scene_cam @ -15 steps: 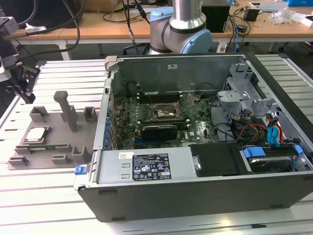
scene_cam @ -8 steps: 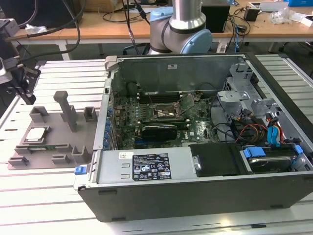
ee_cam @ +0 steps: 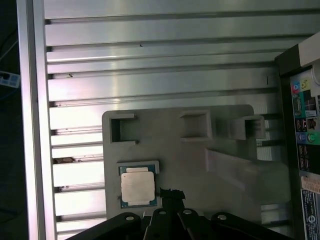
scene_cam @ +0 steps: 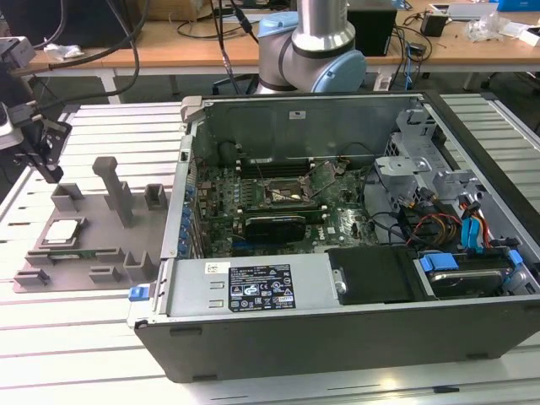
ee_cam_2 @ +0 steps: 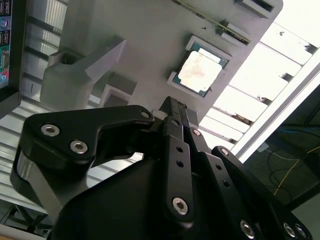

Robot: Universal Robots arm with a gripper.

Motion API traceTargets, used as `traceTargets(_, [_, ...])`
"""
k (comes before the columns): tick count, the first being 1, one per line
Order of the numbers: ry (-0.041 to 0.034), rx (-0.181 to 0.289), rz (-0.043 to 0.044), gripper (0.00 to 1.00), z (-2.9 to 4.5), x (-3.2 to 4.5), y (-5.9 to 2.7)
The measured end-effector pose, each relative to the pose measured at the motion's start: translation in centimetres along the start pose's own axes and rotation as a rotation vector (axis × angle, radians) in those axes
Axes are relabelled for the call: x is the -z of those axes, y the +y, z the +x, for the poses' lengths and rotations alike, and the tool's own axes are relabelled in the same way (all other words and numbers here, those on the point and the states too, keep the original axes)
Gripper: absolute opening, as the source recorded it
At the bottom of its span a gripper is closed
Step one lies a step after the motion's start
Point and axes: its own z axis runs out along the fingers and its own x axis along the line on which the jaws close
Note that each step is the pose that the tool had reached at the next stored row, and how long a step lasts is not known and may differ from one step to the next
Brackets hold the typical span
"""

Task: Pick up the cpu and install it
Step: 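Pick up the cpu and move it towards the insertion slot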

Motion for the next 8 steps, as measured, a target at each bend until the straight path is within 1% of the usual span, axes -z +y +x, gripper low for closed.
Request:
traceTargets(2, [0.0,0.0,0.0,0.11,0.02,-0.18,-0.01])
traceTargets(5, [0.0,0.0,0.0,0.11,0.09,-0.66,-0.04])
traceTargets(8, [0.0001,0.0,0.0001,0.11,0.2,-1.63,-0.11])
